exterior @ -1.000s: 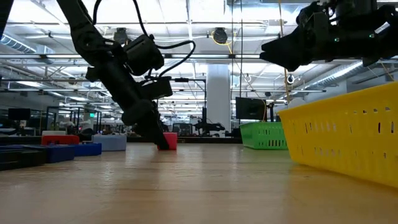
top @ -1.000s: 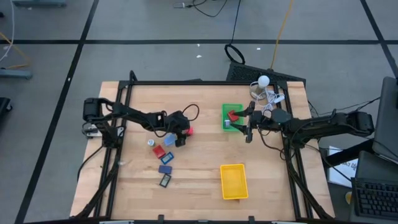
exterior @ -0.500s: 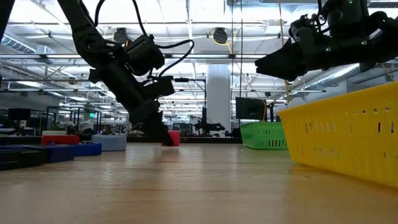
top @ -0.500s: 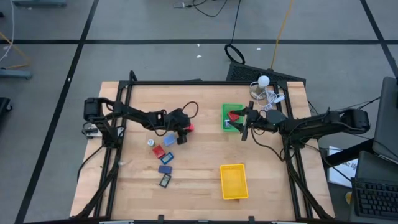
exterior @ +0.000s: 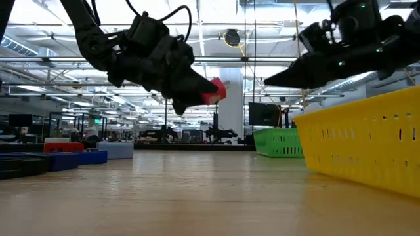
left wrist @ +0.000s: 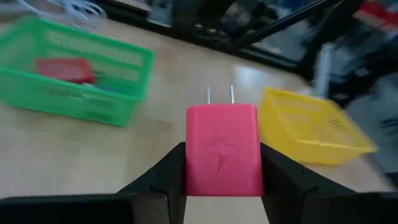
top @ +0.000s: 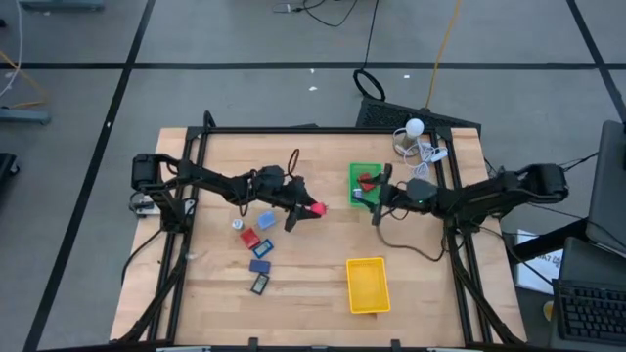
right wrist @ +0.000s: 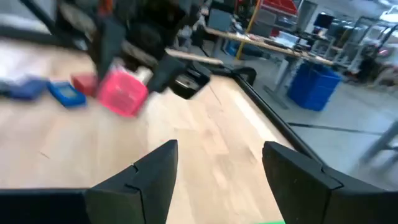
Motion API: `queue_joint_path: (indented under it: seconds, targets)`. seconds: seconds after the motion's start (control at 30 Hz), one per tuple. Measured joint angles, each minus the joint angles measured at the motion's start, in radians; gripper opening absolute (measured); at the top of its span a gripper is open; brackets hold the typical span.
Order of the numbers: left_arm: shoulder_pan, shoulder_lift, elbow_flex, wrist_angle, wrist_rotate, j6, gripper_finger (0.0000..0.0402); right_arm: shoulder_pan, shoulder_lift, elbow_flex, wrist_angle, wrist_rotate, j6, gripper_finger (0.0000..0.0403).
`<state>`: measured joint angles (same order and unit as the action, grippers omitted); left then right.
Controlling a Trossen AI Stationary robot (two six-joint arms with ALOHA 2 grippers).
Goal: Pick & Place Office items
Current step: Put the pink charger adapter into the green bin
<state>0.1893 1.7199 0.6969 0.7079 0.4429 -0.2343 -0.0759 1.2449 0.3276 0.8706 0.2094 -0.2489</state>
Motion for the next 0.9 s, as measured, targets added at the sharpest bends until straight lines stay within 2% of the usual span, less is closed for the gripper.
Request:
queue_joint_path:
  seconds: [0.2, 0.37, 0.6, 0.9]
  targets:
    - [0.000, 0.000, 0.045, 0.000, 0.168, -0.116, 0.0152, 0.072, 0.180, 0.154, -0.001, -0.027, -0.196, 0.0257]
    - [0.002, 0.000, 0.068, -0.003, 0.208, -0.162, 0.0152, 0.110, 0.290, 0.273, -0.001, -0.031, -0.349, 0.0270]
    - [0.004, -0.003, 0.072, -0.064, 0.233, -0.144, 0.0152, 0.116, 0.328, 0.346, -0.097, -0.116, -0.292, 0.0266]
    - [0.014, -0.003, 0.074, -0.076, 0.199, -0.135, 0.0152, 0.147, 0.328, 0.351, -0.124, -0.146, -0.218, 0.0248]
